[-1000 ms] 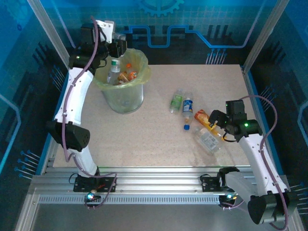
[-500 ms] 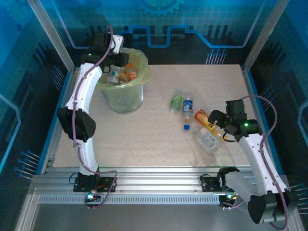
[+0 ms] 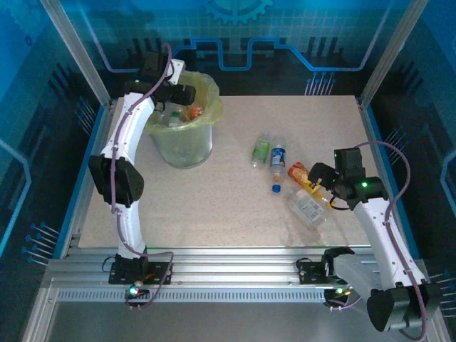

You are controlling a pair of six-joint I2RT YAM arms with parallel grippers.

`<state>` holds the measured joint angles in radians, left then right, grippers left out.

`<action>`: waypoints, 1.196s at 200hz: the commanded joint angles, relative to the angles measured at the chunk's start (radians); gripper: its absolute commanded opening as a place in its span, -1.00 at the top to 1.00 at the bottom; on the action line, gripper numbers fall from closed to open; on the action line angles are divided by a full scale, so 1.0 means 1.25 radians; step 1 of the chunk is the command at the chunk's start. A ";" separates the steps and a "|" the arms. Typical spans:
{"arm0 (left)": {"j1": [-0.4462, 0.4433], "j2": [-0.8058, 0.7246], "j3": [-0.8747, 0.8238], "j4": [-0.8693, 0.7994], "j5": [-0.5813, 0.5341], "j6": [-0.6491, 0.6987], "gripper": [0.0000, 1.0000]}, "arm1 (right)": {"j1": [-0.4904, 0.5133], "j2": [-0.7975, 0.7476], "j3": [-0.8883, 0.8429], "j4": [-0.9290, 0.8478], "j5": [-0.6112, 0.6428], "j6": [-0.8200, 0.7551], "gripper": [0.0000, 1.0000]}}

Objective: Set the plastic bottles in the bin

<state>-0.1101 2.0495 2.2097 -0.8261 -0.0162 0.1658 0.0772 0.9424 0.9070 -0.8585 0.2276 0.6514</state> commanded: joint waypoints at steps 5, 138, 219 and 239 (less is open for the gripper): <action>0.009 -0.011 0.037 -0.006 -0.010 -0.018 -0.75 | -0.006 0.001 0.012 0.006 -0.004 0.007 -0.99; -0.023 -0.264 -0.173 0.155 0.066 -0.185 -0.86 | -0.005 0.016 0.010 0.018 -0.021 -0.001 -0.99; -0.272 -0.303 -0.293 0.221 0.017 -0.248 -0.98 | 0.000 0.024 0.012 0.017 -0.019 -0.008 -0.99; -0.323 -0.267 -0.284 0.227 0.013 -0.260 -0.98 | 0.000 0.018 0.007 0.009 -0.008 -0.009 -0.99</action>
<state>-0.4603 1.6611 1.8542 -0.5690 0.0189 -0.1162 0.0776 0.9802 0.9070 -0.8371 0.2020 0.6506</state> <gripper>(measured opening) 0.990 0.997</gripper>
